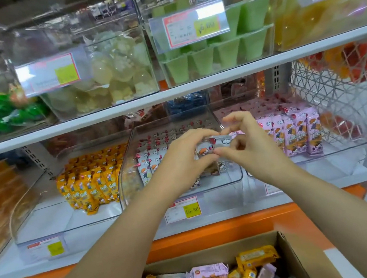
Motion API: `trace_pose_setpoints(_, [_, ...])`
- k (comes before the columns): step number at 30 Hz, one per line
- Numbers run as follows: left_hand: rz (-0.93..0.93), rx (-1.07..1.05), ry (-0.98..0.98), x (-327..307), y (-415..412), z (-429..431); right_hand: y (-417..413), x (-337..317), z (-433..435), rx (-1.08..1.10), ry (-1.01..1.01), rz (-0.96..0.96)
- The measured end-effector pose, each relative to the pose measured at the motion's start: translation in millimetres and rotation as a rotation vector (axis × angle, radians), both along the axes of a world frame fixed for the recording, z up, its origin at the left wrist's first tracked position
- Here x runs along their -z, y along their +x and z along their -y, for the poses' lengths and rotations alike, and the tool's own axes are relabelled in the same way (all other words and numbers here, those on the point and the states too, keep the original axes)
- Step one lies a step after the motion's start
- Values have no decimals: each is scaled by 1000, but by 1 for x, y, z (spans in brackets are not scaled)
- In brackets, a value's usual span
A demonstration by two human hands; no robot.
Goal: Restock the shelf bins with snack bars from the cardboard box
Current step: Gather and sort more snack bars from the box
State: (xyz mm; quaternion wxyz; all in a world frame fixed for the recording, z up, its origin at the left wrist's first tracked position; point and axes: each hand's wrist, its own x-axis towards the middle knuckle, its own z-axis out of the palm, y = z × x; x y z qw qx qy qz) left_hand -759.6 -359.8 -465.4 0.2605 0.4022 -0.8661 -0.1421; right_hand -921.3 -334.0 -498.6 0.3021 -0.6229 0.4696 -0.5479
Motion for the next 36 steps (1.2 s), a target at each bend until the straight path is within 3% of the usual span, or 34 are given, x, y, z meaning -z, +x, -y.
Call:
trace_pose_setpoints(6, [71, -14, 18, 11, 3, 31, -4, 8, 10, 12, 78, -53])
trace_pose_setpoints(11, [176, -95, 81, 35, 5, 65, -13, 23, 15, 320, 77, -479])
trace_pose_setpoints(16, [420, -182, 61, 53, -3, 92, -15, 31, 19, 276, 147, -427])
trace_pose_setpoints(19, [519, -176, -63, 58, -6, 103, -15, 34, 21, 274, 119, -410])
trace_pose_setpoints(30, [315, 2, -23, 72, -8, 98, -13, 38, 14, 250, 99, -410])
trace_pose_setpoints(36, [415, 82, -148, 75, -11, 101, -12, 41, 17, 252, 57, -451])
